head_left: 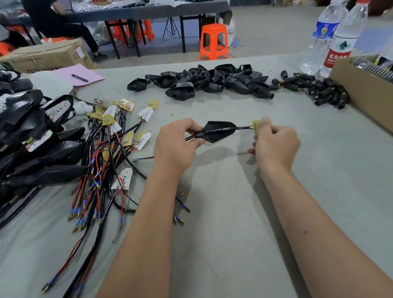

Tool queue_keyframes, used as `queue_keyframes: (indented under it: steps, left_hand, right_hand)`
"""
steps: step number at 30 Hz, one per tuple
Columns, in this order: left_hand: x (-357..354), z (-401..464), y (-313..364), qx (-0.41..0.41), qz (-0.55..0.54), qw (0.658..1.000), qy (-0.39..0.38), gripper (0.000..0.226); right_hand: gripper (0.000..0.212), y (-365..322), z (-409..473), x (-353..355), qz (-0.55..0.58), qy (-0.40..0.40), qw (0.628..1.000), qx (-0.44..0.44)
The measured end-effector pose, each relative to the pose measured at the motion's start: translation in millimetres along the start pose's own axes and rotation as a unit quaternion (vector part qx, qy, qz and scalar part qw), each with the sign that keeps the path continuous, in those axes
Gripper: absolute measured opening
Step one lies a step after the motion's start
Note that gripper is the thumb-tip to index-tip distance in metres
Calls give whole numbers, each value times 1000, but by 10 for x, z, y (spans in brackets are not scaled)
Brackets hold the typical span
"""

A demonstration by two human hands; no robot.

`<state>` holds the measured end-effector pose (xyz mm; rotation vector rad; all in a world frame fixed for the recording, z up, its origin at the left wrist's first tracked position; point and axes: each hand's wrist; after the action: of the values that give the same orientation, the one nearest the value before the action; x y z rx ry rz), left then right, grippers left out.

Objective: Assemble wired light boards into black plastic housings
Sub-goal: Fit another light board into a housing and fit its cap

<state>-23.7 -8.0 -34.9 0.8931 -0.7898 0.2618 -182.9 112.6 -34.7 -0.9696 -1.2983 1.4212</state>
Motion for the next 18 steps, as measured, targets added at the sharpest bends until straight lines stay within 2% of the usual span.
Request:
queue_keyframes:
  steps: [2, 6, 8, 13, 18]
  left_hand:
    - [-9, 2, -10, 5, -5, 1000, -5, 19]
    - [-13, -1, -22, 10, -34, 999, -5, 21]
    - [-2, -10, -18, 8, -31, 999, -6, 21]
    - [40, -23, -21, 11, 16, 1000, -21, 22]
    - [10, -25, 41, 9, 16, 999, -44, 23]
  right_hand:
    - [52, -14, 45, 42, 11, 23, 1000, -16]
    - [16, -50, 99, 70, 50, -25, 997, -56]
    - [16, -23, 121, 68, 46, -49, 996, -61]
    - [11, 12, 150, 127, 127, -34, 988, -80]
    - [9, 35, 135, 124, 113, -68, 990, -59]
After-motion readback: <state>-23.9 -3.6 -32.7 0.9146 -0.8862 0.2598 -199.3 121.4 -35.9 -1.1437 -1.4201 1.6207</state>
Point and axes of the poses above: each hand's wrist, its own z-axis towards the middle knuckle, its own x-axis out of the back of the hand, y = z × x, and after that the axes turned 10 degrees about z, right-handed
